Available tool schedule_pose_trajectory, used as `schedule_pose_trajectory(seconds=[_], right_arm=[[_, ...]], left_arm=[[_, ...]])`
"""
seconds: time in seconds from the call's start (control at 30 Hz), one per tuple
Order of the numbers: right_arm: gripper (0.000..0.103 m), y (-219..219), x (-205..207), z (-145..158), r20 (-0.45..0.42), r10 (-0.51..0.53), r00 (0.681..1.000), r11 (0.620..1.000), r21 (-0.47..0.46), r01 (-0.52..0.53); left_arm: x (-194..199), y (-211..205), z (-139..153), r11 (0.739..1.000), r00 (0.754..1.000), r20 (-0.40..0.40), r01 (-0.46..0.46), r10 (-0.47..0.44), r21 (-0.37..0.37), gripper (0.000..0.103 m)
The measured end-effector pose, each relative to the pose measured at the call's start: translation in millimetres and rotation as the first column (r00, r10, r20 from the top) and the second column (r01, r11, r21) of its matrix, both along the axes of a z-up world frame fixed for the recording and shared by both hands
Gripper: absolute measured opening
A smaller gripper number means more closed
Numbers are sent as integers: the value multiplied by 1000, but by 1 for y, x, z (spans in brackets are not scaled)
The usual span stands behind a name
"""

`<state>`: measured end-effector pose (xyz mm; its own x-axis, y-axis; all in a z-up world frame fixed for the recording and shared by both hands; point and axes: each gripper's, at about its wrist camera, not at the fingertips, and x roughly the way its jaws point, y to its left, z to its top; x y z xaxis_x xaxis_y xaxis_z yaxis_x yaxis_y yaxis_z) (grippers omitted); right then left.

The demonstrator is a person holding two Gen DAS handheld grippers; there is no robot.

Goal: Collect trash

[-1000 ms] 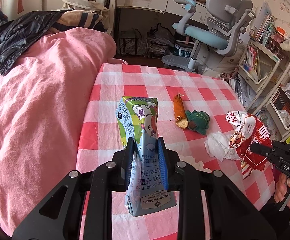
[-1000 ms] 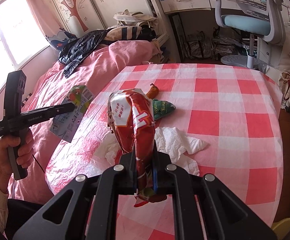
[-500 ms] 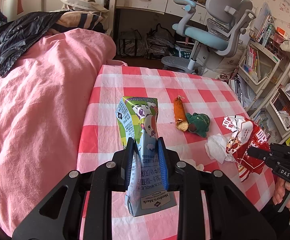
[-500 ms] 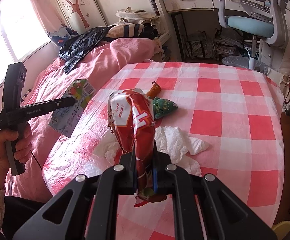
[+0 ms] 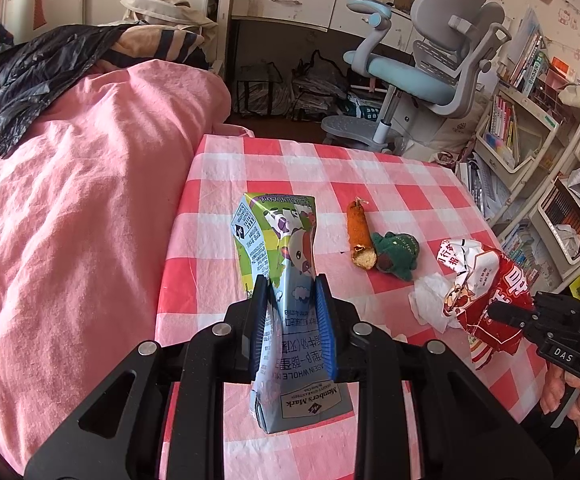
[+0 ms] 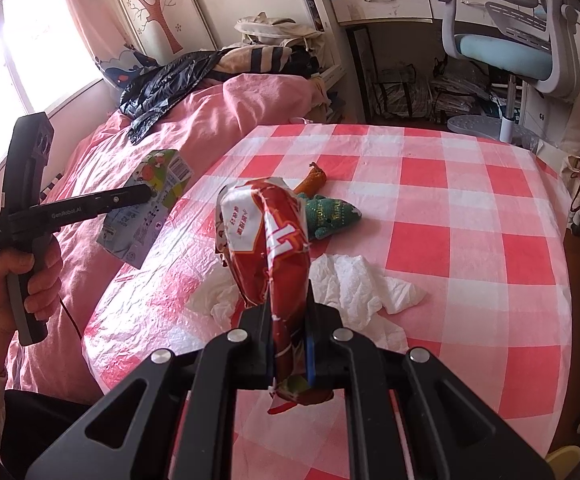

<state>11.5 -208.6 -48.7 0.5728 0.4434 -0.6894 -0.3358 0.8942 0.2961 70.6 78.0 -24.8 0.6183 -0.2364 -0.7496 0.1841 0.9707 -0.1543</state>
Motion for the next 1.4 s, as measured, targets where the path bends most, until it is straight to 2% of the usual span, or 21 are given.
schedule_pose_trajectory(seconds=[0.17, 1.4], right_arm=[[11, -1, -1, 4, 15, -4, 1000, 1000, 22, 3], [12, 6, 0, 0, 9, 12, 1000, 1000, -6, -12]], left_arm=[[2, -4, 8, 1000, 1000, 16, 15, -15, -1, 22], [3, -7, -1, 999, 999, 14, 35, -36, 6, 22]])
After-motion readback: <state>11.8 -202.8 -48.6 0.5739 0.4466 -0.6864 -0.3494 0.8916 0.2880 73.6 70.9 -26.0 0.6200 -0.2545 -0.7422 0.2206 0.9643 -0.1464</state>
